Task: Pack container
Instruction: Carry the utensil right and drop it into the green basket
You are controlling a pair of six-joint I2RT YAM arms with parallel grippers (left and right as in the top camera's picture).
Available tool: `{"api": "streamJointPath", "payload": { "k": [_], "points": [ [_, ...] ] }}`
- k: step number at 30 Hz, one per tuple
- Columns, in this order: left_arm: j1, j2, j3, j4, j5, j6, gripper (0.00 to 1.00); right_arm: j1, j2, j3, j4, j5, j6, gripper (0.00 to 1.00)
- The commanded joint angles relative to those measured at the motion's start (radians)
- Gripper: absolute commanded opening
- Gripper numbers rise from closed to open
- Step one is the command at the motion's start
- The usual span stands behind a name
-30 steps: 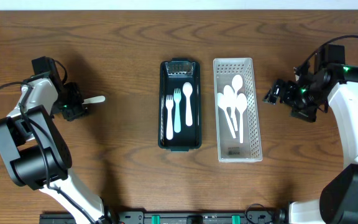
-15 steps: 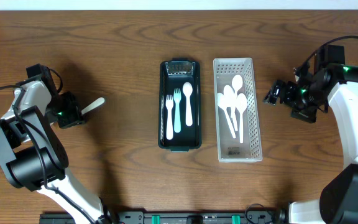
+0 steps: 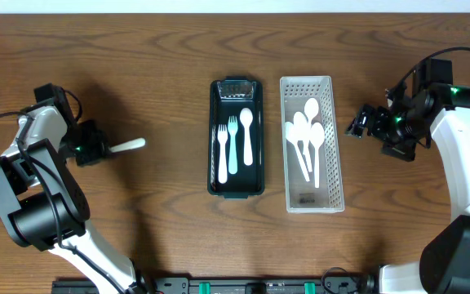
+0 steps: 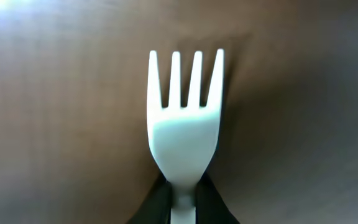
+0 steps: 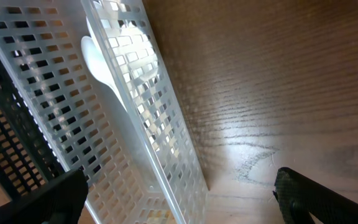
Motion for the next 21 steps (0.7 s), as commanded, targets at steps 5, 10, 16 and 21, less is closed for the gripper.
{"api": "streamJointPath", "payload": {
  "k": [5,10,16,21],
  "points": [
    [-0.068,-0.048,0.03,0.004,0.103,0.47,0.06,0.006,0.004,-0.004,0.018,0.003,0.002,0.99],
    [-0.186,-0.179,0.031,-0.028,0.101,0.818,0.06,0.006,0.004,-0.004,0.019,0.003,0.002,0.99],
    [-0.39,-0.4,0.031,-0.051,0.051,1.118,0.06,0.006,0.004,-0.004,0.026,0.003,0.002,0.99],
    [-0.584,-0.506,0.031,-0.061,0.017,1.223,0.06,0.006,0.004,-0.004,0.036,0.003,0.002,0.99]
  ]
}}
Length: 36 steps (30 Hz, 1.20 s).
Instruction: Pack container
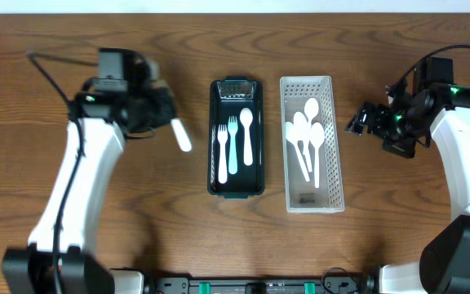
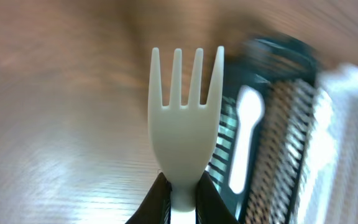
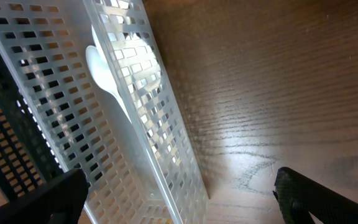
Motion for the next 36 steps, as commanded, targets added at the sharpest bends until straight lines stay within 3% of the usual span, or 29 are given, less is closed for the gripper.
{"api": "streamJointPath", "payload": {
  "k": [1,8,10,11,15,18,19,25,31,36],
  "points": [
    [-0.115,-0.034,0.014,-0.014,-0.037,0.173,0.06,0.006,0.004,-0.004,0.007,0.002,0.003,0.99],
    [-0.315,0.042,-0.003,-0.018,-0.242,0.207,0.06,0.006,0.004,-0.004,0.016,0.002,0.005,0.99],
    [-0.338,0.093,-0.003,-0.017,-0.249,0.206,0.1,0.006,0.004,-0.004,0.019,0.002,0.014,0.99],
    [-0.344,0.114,-0.003,-0.017,-0.249,0.207,0.16,0.006,0.004,-0.004,0.019,0.002,0.015,0.99],
    [-0.348,0.185,-0.002,-0.016,-0.249,0.186,0.7,0.006,0.004,-0.004,0.02,0.002,0.018,0.99],
    [-0.347,0.184,0.002,-0.007,-0.241,0.168,0.74,0.006,0.004,-0.004,0.02,0.002,0.018,0.99],
    [-0.347,0.176,0.008,-0.006,-0.241,0.168,0.81,0.006,0.004,-0.004,0.02,0.002,0.018,0.99],
    [-0.344,0.067,0.076,-0.01,-0.248,0.168,0.97,0.006,0.004,-0.004,0.02,0.002,0.018,0.99],
    [-0.272,-0.116,0.145,-0.071,-0.375,0.154,0.98,-0.003,0.0,0.001,0.053,0.003,-0.042,0.98],
    [-0.086,-0.282,0.151,-0.084,-0.403,0.137,0.98,-0.036,-0.071,0.092,0.109,0.003,-0.136,0.99]
  ]
}}
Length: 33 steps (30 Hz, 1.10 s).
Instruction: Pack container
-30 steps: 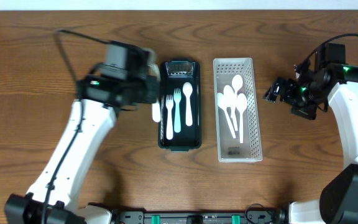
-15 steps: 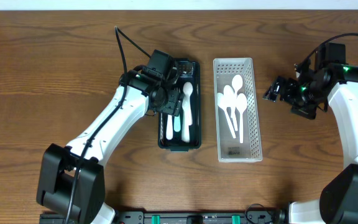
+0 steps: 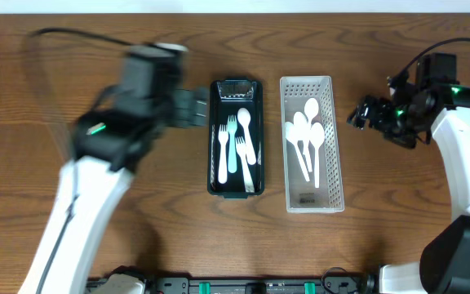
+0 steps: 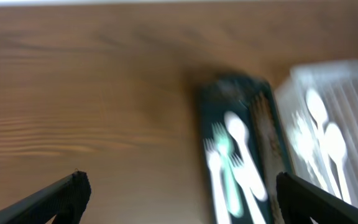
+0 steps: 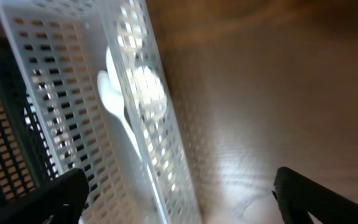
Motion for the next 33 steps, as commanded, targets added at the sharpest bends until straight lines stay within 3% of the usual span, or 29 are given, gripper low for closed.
{"api": "streamJointPath", "payload": {
  "k": [1,6,11,20,33],
  "points": [
    [0.13,-0.092,0.016,-0.018,-0.057,-0.024,0.98,-0.025,-0.09,0.108,0.025,0.004,-0.117,0.99],
    [0.335,-0.193,0.015,-0.069,-0.056,-0.043,0.98,-0.023,-0.228,0.225,0.067,0.074,-0.208,0.99],
    [0.422,-0.231,0.015,-0.119,-0.056,-0.043,0.98,-0.023,-0.358,0.235,0.124,0.074,-0.208,0.99],
    [0.428,-0.223,0.012,-0.222,-0.056,-0.043,0.98,-0.023,-0.459,0.235,0.067,0.074,-0.208,0.99],
    [0.428,-0.219,0.012,-0.224,-0.056,-0.043,0.98,-0.023,-0.461,0.235,-0.18,0.074,-0.208,0.99]
  ]
}}
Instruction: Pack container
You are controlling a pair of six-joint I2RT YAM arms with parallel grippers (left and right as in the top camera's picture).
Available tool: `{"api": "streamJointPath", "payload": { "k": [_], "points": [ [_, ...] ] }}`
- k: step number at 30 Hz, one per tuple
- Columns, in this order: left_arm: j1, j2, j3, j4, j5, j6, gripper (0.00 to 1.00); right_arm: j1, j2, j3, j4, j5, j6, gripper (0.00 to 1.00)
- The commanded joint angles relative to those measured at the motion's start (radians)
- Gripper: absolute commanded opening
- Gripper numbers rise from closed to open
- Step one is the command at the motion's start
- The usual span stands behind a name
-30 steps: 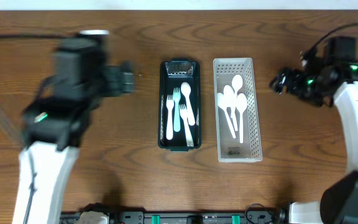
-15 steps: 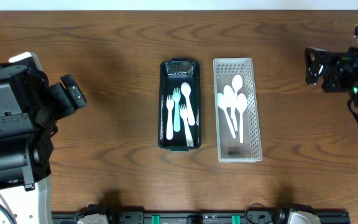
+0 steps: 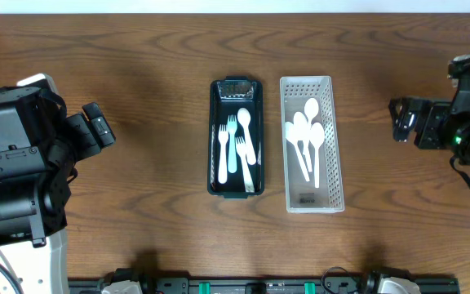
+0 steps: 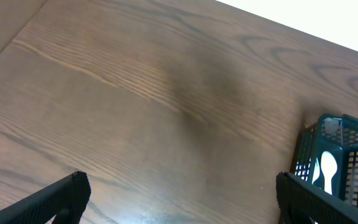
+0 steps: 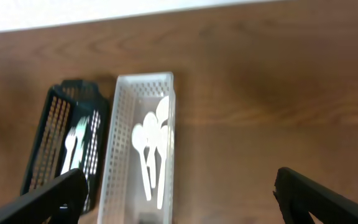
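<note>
A dark green basket [image 3: 235,184] stands at mid-table and holds forks [image 3: 241,157] and a spoon. Right of it, a white perforated basket [image 3: 311,198] holds several white spoons [image 3: 304,135]. My left gripper [image 3: 96,124] hangs open and empty at the far left, well clear of both baskets. In the left wrist view its fingertips [image 4: 64,194] frame bare wood, and the dark basket's end [image 4: 337,163] shows at the right. My right gripper [image 3: 400,120] is open and empty at the far right. The right wrist view looks down on the white basket [image 5: 124,163] and the dark basket [image 5: 53,138].
Brown wooden table [image 3: 153,65] all around the two baskets. Its far edge meets a white strip [image 3: 235,6] at the top. A black rail [image 3: 243,286] runs along the near edge.
My left gripper was open beside the dark basket's left wall and is now back at the far left. My right gripper has drawn further right and higher. The basket contents are unchanged.
At first my left gripper was shut on a white fork at the far left. It then held the fork just left of the dark basket. Later it stood open there, with an extra fork lying in the basket. Now both arms are out at the sides.
</note>
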Motion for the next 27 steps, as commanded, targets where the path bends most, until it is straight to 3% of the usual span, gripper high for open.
{"api": "streamJointPath", "payload": {
  "k": [1,6,14,19,23,27],
  "points": [
    [0.005,0.004,0.007,-0.002,-0.012,-0.012,0.98,-0.002,-0.008,0.001,-0.022,0.006,-0.014,0.99],
    [0.005,0.004,0.007,-0.002,-0.012,-0.012,0.98,-0.003,-0.008,0.001,-0.035,0.171,-0.119,0.99],
    [0.005,0.004,0.007,-0.002,-0.012,-0.011,0.98,-0.002,-0.003,-0.006,-0.046,0.253,-0.12,0.99],
    [0.005,0.004,0.007,-0.002,-0.012,-0.012,0.98,0.016,-0.081,-0.075,0.174,0.216,-0.115,0.99],
    [0.005,0.004,0.007,-0.003,-0.012,-0.012,0.98,0.051,-0.253,-0.254,0.407,0.154,-0.1,0.99],
    [0.005,0.004,0.007,-0.002,-0.012,-0.012,0.98,0.053,-0.46,-0.465,0.462,0.114,-0.048,0.99]
  ]
}}
